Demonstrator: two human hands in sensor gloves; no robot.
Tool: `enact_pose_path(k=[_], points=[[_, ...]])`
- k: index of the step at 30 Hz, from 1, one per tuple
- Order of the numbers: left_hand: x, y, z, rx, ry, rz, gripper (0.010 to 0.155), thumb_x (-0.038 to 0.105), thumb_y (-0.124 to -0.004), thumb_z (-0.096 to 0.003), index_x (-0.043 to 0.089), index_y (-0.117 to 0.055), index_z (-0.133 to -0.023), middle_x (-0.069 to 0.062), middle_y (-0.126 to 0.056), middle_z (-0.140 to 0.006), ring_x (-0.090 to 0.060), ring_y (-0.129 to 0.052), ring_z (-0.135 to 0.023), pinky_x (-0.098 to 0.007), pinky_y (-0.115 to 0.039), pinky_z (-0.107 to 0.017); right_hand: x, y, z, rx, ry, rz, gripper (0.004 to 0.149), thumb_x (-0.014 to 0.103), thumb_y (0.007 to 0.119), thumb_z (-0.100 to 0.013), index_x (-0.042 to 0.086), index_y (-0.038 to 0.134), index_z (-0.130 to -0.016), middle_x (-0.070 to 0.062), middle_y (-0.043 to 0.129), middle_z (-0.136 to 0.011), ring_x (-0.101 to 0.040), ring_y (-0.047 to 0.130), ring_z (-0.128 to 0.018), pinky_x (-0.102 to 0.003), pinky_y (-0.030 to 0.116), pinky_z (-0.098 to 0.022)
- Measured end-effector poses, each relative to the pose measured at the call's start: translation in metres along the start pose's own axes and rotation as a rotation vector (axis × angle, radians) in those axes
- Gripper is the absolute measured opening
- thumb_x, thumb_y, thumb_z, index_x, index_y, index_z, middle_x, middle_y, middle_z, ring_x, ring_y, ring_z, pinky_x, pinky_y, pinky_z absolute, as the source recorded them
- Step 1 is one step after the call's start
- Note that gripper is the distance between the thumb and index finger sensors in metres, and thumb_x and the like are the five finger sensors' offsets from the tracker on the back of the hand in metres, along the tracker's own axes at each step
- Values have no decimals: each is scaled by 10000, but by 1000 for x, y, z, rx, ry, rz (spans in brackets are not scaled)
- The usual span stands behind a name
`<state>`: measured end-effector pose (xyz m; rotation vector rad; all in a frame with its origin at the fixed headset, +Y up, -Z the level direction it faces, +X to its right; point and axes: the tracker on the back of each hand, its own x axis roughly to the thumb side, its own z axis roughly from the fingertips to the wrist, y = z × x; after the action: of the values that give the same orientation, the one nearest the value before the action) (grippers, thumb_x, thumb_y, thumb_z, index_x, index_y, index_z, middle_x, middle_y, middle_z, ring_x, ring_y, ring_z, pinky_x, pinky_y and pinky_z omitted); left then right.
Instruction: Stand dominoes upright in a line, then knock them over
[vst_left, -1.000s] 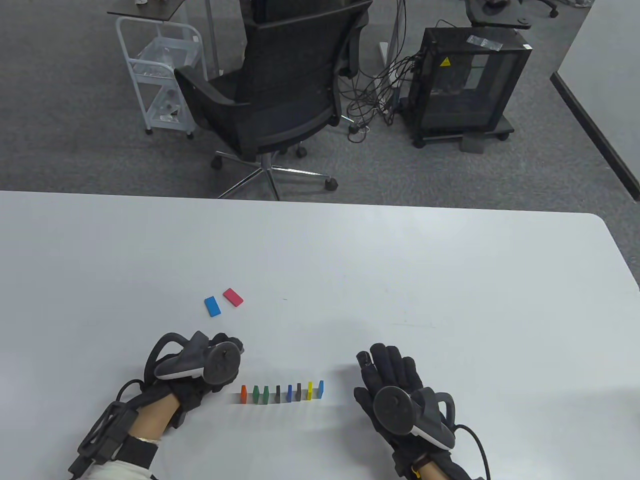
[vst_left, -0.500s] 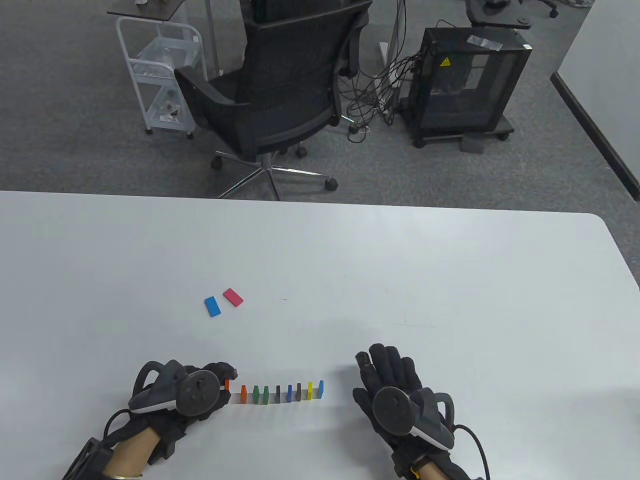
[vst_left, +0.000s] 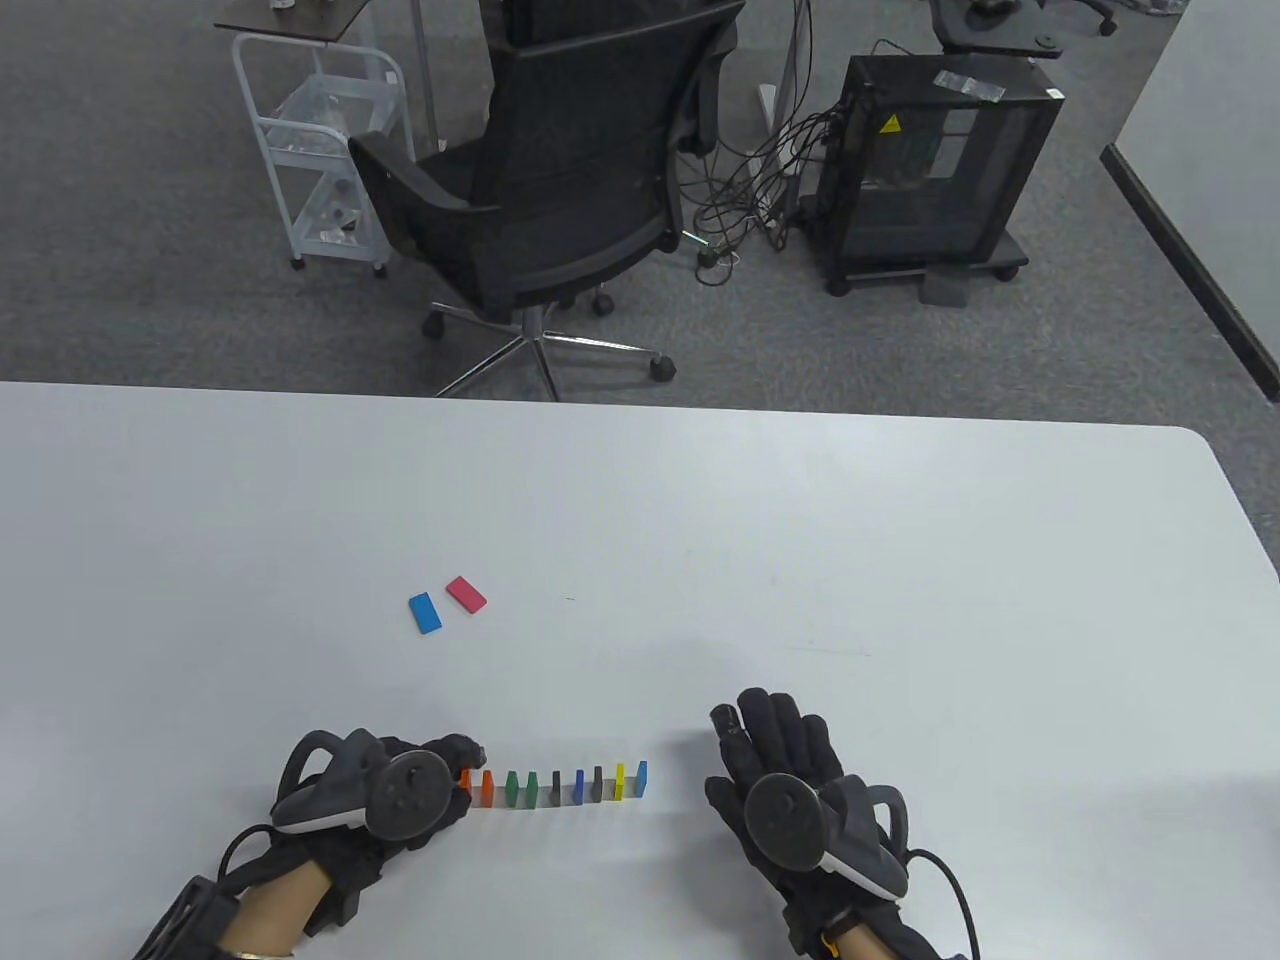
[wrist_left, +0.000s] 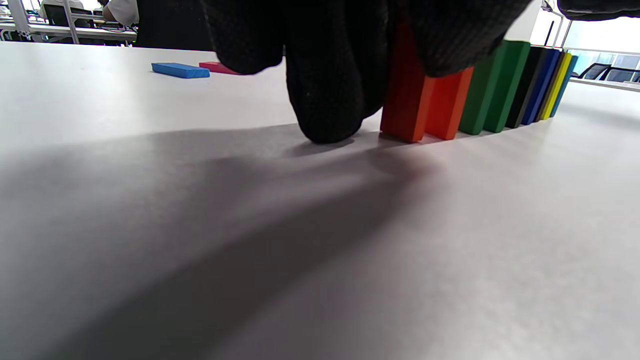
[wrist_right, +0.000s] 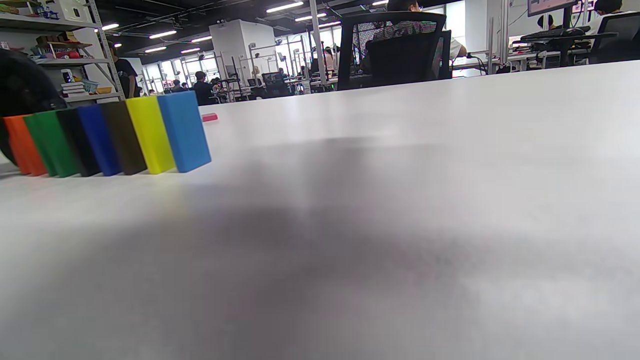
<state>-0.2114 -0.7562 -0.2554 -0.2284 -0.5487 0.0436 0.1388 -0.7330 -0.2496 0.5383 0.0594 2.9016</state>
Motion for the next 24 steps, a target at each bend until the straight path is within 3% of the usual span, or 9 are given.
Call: enact_pose_path(k=[24], points=[[3,-3,-2,-73,1,-5,630,437,-736,-645,138,-537,-1163,-71,-808,-1072,-165,-901,-859,-441,-646,-800,0,0,0,1,1,3,682,487,466,-581,169,400,-1181,-137,228,-1202,-393,285,-1113,-518,227,-809]])
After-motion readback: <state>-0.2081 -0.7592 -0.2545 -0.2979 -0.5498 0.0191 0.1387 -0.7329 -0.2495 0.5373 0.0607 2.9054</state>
